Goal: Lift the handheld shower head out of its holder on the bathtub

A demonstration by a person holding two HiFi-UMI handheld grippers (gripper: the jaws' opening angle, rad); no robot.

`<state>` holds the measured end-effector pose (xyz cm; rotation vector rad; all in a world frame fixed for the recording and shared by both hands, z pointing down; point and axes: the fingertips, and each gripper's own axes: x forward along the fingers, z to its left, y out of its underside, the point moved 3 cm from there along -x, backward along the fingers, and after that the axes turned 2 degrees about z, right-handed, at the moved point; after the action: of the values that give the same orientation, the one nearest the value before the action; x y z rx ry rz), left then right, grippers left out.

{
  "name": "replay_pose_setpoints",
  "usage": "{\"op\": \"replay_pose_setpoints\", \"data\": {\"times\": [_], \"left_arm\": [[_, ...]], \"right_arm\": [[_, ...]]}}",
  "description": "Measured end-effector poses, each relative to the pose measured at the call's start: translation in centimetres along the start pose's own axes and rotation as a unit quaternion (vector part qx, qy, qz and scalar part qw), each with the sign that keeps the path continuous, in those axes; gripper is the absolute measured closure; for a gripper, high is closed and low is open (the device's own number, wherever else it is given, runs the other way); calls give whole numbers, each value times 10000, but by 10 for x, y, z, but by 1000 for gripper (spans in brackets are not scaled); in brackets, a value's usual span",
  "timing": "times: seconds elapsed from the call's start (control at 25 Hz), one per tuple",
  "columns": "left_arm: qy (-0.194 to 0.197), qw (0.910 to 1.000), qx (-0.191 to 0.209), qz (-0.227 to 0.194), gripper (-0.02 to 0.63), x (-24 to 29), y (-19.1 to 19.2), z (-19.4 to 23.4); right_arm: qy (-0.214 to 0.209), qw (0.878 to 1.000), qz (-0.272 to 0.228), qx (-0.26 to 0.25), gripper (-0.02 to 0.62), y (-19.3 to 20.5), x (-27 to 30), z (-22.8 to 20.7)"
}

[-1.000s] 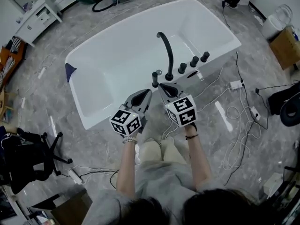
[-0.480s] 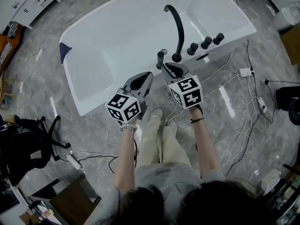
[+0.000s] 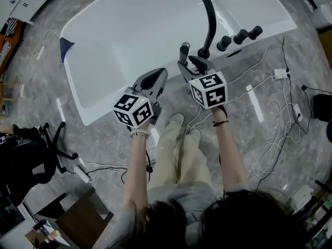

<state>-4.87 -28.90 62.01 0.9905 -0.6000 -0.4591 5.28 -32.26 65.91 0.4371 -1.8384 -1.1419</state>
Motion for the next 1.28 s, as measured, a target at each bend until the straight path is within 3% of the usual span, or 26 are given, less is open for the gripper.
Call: {"op": "replay_pose_setpoints", "data": {"times": [0.6, 0.96, 1.28], "left_arm": [[-26, 9999, -83, 120, 601, 32, 30, 31], [-83, 9998, -149, 124, 601, 33, 27, 32], [-117, 9996, -263, 41, 601, 24, 15, 23]], "right_arm": [[-40, 10000, 49, 64, 425, 19, 53, -21], [441, 9981, 393, -171, 463, 16, 62, -22], [617, 9977, 276, -55, 463, -4, 43, -18]]}}
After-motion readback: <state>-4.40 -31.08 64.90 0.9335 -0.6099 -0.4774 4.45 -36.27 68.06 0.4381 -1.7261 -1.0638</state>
